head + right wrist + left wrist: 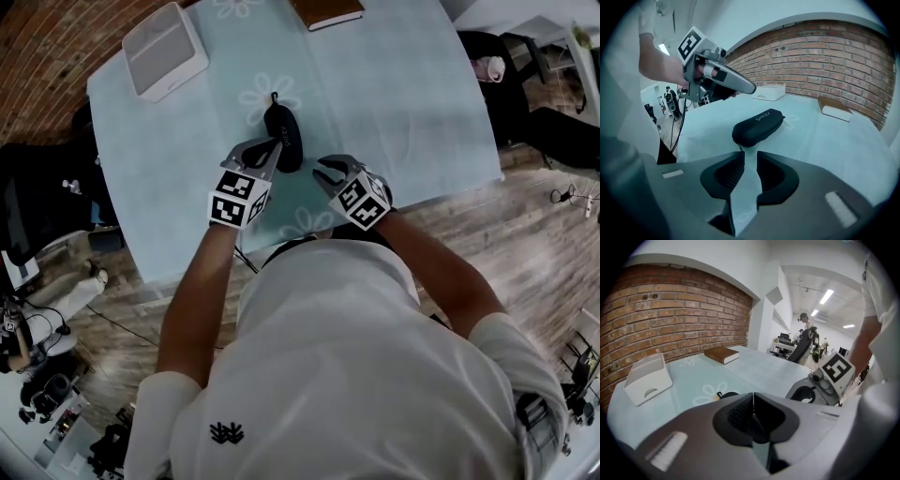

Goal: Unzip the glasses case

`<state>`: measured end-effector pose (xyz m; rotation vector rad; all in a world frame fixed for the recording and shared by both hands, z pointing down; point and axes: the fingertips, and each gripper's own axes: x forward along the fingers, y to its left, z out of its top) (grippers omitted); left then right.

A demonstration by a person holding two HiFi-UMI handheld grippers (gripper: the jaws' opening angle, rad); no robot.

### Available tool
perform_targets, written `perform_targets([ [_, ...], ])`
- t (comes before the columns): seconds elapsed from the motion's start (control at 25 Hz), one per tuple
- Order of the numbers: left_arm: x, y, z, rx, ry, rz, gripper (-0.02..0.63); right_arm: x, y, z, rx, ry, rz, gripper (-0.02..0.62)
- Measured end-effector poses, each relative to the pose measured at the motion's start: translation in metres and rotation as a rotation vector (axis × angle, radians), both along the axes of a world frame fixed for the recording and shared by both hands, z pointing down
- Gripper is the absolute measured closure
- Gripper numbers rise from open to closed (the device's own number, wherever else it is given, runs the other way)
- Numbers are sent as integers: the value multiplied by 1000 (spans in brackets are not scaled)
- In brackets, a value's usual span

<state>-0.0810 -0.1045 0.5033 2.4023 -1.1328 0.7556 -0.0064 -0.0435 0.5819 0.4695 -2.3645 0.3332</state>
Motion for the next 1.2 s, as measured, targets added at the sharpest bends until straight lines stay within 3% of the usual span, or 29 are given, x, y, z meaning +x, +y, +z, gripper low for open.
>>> perform_targets([
  [0.4, 3, -17, 32, -51, -55, 26, 549, -36, 16, 22, -26, 25, -154, 525],
  [0.88, 15, -15, 55, -69, -91, 76, 549, -44, 7, 33, -20, 79, -48, 531],
  [0.96, 20, -12, 55, -84, -89, 82, 549, -43, 6, 33, -23, 83, -36, 579],
  [1.2, 25, -13, 55, -74, -83, 95, 549, -42, 11, 34, -40, 76, -19, 591],
])
